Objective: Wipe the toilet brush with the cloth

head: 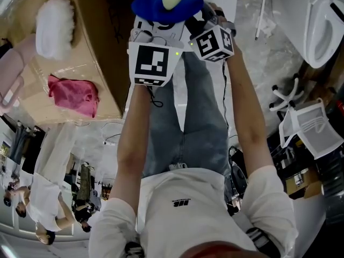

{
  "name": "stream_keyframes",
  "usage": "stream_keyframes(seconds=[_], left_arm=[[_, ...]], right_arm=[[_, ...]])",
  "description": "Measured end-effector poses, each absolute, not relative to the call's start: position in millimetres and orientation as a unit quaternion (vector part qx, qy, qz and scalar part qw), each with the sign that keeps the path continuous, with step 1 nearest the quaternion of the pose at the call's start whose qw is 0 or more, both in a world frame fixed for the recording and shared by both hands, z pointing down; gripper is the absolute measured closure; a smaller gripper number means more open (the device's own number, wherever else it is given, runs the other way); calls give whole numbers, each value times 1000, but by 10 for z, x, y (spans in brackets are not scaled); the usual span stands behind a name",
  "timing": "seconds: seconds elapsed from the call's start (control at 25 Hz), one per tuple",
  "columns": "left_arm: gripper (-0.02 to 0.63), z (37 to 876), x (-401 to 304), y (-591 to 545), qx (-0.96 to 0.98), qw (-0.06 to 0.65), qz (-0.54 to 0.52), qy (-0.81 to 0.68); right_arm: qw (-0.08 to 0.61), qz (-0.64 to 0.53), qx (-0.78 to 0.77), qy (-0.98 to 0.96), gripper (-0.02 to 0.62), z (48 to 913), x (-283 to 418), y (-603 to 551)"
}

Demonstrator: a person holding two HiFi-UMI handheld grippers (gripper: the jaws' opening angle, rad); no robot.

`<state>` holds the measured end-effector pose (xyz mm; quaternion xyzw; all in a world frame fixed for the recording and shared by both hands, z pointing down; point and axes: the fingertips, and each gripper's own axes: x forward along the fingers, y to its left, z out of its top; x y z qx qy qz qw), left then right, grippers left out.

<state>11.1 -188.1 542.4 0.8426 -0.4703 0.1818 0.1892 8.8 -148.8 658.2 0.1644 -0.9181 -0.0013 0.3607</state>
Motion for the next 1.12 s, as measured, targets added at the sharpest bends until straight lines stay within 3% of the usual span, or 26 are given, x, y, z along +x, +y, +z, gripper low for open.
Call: stream_keyframes(seconds=[0.44, 0.88, 1.12], left_arm=[[497, 4807, 78, -2023, 856, 173, 164, -459], [434, 4201, 72, -2234, 861, 170, 119, -465], [443, 4178, 55, -2252, 858, 154, 127, -474]], right_arm=[[371, -1, 165, -914, 532, 6590, 74, -1479], [371, -4, 171, -913, 532, 6596, 78, -1479], [369, -2, 174, -913, 532, 6588, 79, -1483]])
